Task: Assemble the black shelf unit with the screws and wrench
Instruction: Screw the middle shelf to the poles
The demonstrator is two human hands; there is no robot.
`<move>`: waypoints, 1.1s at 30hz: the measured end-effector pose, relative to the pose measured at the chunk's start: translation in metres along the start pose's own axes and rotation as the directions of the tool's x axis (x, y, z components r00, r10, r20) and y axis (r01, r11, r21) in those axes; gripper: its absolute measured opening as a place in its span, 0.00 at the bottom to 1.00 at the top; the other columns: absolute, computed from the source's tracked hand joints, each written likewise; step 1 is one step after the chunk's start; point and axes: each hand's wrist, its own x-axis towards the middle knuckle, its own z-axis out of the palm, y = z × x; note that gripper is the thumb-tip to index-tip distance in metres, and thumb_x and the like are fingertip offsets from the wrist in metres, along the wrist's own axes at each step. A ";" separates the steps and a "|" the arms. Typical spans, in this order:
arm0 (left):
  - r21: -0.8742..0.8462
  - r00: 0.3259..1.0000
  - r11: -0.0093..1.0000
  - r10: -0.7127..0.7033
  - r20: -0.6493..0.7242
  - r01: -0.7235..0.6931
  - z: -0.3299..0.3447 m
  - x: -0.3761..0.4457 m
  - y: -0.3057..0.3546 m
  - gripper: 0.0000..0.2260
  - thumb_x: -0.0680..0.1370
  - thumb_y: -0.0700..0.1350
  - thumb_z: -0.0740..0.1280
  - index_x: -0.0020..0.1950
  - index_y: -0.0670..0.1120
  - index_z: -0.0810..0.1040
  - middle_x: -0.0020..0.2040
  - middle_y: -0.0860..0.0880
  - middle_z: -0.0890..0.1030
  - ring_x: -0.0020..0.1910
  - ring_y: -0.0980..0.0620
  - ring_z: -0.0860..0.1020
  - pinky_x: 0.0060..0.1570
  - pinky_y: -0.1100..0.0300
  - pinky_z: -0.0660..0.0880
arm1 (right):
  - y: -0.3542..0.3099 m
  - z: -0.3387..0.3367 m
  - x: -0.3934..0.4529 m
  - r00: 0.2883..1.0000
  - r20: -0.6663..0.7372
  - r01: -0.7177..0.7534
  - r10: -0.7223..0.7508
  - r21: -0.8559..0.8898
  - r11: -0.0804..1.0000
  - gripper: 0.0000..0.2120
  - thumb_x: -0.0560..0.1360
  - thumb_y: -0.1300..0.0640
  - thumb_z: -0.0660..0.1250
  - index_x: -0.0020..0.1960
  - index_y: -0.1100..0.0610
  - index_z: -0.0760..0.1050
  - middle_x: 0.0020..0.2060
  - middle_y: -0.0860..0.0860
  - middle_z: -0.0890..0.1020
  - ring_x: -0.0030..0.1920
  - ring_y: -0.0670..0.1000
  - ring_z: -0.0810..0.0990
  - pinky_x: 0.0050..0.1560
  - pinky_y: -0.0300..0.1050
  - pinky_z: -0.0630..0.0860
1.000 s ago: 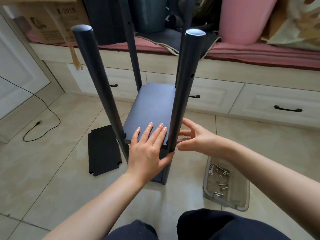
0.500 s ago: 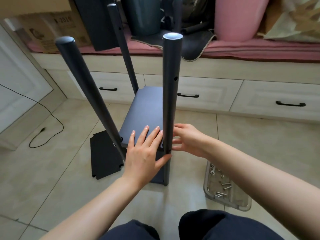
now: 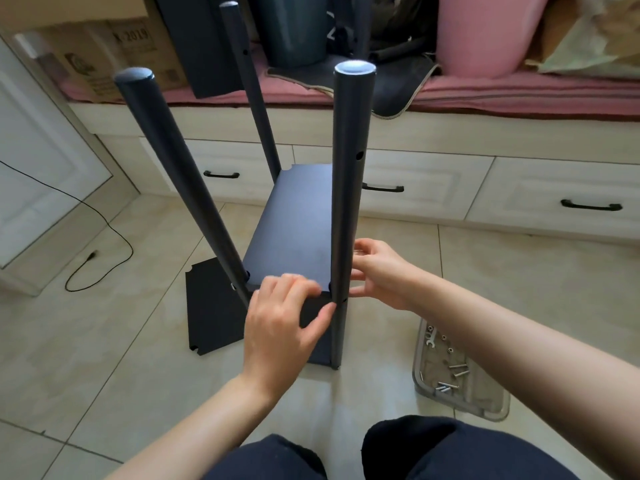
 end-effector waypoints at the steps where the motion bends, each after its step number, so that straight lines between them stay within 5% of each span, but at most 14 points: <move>1: -0.148 0.984 0.973 -0.173 0.032 0.175 -0.002 -0.005 0.002 0.11 0.77 0.53 0.71 0.40 0.48 0.79 0.37 0.55 0.80 0.38 0.52 0.77 0.39 0.55 0.75 | 0.000 0.000 0.001 1.000 -0.002 -0.002 0.002 0.000 1.000 0.27 0.77 0.62 0.69 0.73 0.64 0.64 0.57 0.59 0.81 0.50 0.58 0.85 0.53 0.62 0.81; 2: -0.292 0.916 0.868 -0.380 0.126 0.401 -0.003 -0.007 0.005 0.15 0.78 0.54 0.70 0.36 0.47 0.77 0.33 0.54 0.79 0.35 0.53 0.77 0.37 0.56 0.75 | 0.001 0.000 0.001 1.000 -0.005 -0.005 0.005 -0.004 1.000 0.27 0.77 0.62 0.69 0.73 0.64 0.65 0.57 0.60 0.81 0.51 0.58 0.85 0.54 0.62 0.81; 4: -0.444 0.613 0.441 -0.682 0.400 0.780 -0.003 -0.005 0.004 0.15 0.77 0.55 0.71 0.40 0.45 0.80 0.37 0.51 0.84 0.40 0.51 0.83 0.42 0.56 0.79 | 0.002 -0.001 0.003 1.000 -0.018 -0.014 0.013 -0.018 1.000 0.26 0.77 0.61 0.69 0.72 0.63 0.65 0.57 0.59 0.81 0.51 0.58 0.85 0.55 0.62 0.81; 6: -0.479 0.364 0.006 -0.657 0.660 0.878 0.000 0.002 0.000 0.16 0.76 0.56 0.72 0.56 0.45 0.81 0.53 0.47 0.84 0.55 0.47 0.83 0.54 0.54 0.79 | 0.002 -0.001 0.005 0.999 -0.029 -0.016 0.015 -0.034 0.999 0.25 0.78 0.61 0.69 0.72 0.62 0.66 0.56 0.59 0.82 0.49 0.56 0.85 0.54 0.60 0.81; 9: -0.545 0.388 -0.249 -0.477 0.789 0.801 0.007 0.012 0.002 0.26 0.74 0.59 0.69 0.69 0.49 0.76 0.65 0.49 0.81 0.68 0.50 0.75 0.71 0.51 0.66 | 0.003 -0.004 0.006 0.999 -0.039 0.013 -0.019 -0.149 0.989 0.20 0.77 0.57 0.70 0.67 0.60 0.72 0.53 0.56 0.84 0.47 0.52 0.85 0.55 0.53 0.82; 15: -0.586 0.468 -0.348 -0.367 0.804 0.732 0.013 0.026 0.011 0.17 0.81 0.51 0.63 0.66 0.45 0.80 0.64 0.43 0.82 0.63 0.46 0.80 0.68 0.53 0.71 | 0.002 -0.019 0.009 0.995 -0.090 0.008 -0.036 -0.300 0.954 0.25 0.76 0.52 0.71 0.70 0.59 0.72 0.55 0.50 0.78 0.53 0.50 0.76 0.60 0.48 0.77; 21: -0.581 0.464 -0.387 -0.356 0.811 0.716 0.015 0.027 0.012 0.18 0.76 0.51 0.66 0.62 0.45 0.81 0.64 0.41 0.82 0.66 0.44 0.79 0.72 0.50 0.68 | 0.023 -0.056 0.006 0.988 -0.141 0.003 -0.070 -0.430 0.903 0.11 0.81 0.52 0.64 0.61 0.52 0.77 0.52 0.48 0.82 0.53 0.48 0.81 0.53 0.42 0.79; 25: -0.582 0.472 -0.408 -0.344 0.812 0.704 0.017 0.028 0.013 0.16 0.77 0.51 0.65 0.61 0.45 0.81 0.65 0.40 0.81 0.67 0.43 0.78 0.73 0.49 0.67 | 0.063 -0.101 -0.001 0.978 -0.206 -0.120 0.019 -0.490 0.863 0.05 0.81 0.56 0.64 0.53 0.51 0.78 0.48 0.50 0.82 0.47 0.47 0.81 0.46 0.40 0.77; 33: -0.563 0.454 -0.413 -0.338 0.824 0.716 0.024 0.034 0.023 0.18 0.75 0.50 0.67 0.62 0.47 0.81 0.64 0.42 0.82 0.66 0.45 0.79 0.74 0.48 0.65 | 0.144 -0.167 -0.017 0.909 -0.352 -0.408 0.222 -0.650 0.641 0.09 0.78 0.64 0.63 0.55 0.61 0.79 0.43 0.57 0.84 0.42 0.54 0.82 0.43 0.47 0.81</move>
